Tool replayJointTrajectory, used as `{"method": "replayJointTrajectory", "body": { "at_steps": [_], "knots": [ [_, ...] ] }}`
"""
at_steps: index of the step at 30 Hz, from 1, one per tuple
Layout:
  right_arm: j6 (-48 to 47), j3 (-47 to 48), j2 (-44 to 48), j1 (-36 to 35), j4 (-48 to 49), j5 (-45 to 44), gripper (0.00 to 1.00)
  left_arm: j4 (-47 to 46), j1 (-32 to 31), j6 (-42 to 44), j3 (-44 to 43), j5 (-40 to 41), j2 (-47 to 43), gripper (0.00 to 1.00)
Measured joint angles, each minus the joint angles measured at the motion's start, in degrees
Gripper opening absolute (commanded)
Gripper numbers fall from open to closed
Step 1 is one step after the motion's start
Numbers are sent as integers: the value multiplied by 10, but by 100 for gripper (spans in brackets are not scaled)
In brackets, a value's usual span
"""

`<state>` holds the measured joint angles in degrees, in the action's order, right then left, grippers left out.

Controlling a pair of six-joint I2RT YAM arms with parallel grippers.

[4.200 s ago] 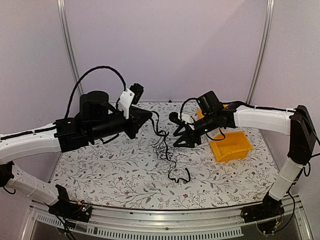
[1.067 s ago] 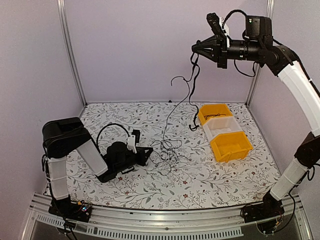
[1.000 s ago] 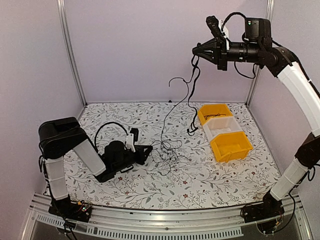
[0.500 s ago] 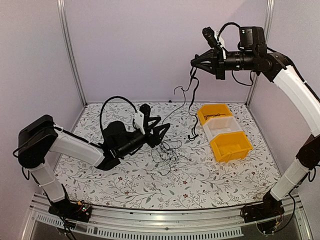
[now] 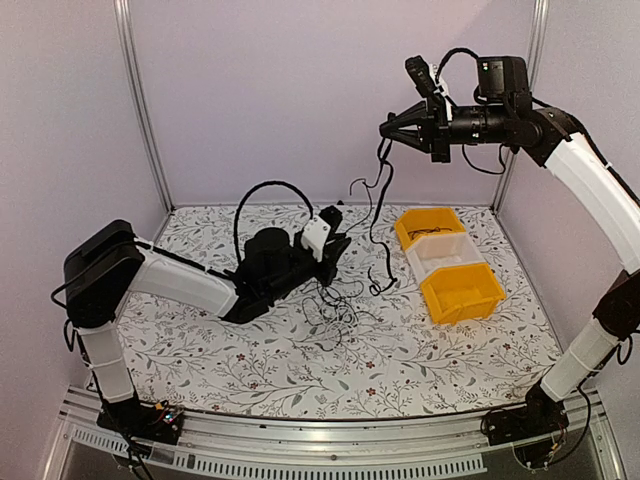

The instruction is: Untangle the cables

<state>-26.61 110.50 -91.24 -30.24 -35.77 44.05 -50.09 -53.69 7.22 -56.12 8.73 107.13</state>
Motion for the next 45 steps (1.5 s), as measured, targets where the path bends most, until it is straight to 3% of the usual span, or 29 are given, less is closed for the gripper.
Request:
{"method": "replayJointTrajectory", "body": {
  "at_steps": [7,17,23,33,45],
  "knots": [
    [-3,13,0,10,-1,-28,0,-29,0,-37,46,17,1,0],
    [8,84,0,106,57,-77,0,-61,0,-132,185,55,2,0],
    [-3,48,-10,131,91,-108,0,-80,-3,-153,187,47,2,0],
    [31,29,-82,248,125,-106,0,-80,-19,-161,184,27,2,0],
    [62,37,-101,253,181,-92,0,-80,-27,-174,173,17,21,0]
  ]
}}
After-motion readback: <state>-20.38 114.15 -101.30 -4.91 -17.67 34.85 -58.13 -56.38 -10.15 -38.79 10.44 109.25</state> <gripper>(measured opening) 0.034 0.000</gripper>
